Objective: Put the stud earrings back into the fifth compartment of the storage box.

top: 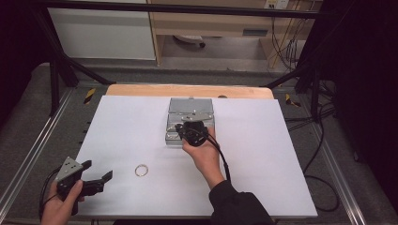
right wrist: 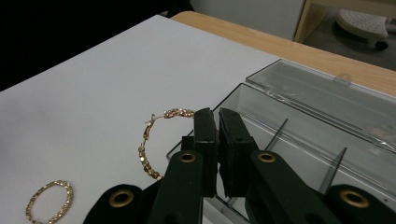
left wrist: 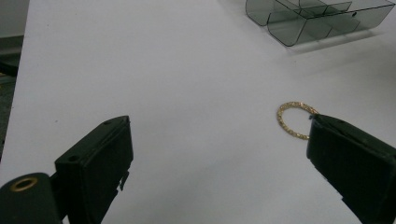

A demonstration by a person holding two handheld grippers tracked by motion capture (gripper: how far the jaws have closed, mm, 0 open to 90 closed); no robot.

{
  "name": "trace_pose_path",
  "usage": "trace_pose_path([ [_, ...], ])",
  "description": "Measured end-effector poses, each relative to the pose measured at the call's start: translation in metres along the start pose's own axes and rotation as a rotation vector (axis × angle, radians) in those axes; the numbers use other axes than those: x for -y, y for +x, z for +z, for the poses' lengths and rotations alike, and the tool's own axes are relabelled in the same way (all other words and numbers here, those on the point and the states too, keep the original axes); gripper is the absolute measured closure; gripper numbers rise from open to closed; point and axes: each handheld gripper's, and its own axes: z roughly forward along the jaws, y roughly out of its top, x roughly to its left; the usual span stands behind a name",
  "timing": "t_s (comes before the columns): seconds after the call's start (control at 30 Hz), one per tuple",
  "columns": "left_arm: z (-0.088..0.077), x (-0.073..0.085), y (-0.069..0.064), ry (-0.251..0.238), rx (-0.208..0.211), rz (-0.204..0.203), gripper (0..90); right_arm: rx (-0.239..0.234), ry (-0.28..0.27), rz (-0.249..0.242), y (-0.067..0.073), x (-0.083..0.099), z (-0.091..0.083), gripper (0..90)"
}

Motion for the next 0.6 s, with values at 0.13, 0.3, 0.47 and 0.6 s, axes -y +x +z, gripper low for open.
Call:
trace_pose_path([
  [0.13,0.000,0.001,0.002,0.003,-0.005,-0.004,7.5,0.019,-0.004,0.014,-0.009,-0.001,-0.005,86.8],
  [0.3,0.000,0.000,0.001,0.006,-0.004,-0.001,7.5,0.037,-0.005,0.026,-0.020,0.000,-0.008,86.9],
  [0.47,0.000,0.001,0.001,0.006,-0.001,0.002,7.5,0.058,0.007,0.032,-0.029,0.002,-0.009,86.8],
  [0.6,0.000,0.001,0.001,0.006,-0.003,-0.003,7.5,0.078,0.022,0.041,-0.038,0.006,-0.010,86.8],
])
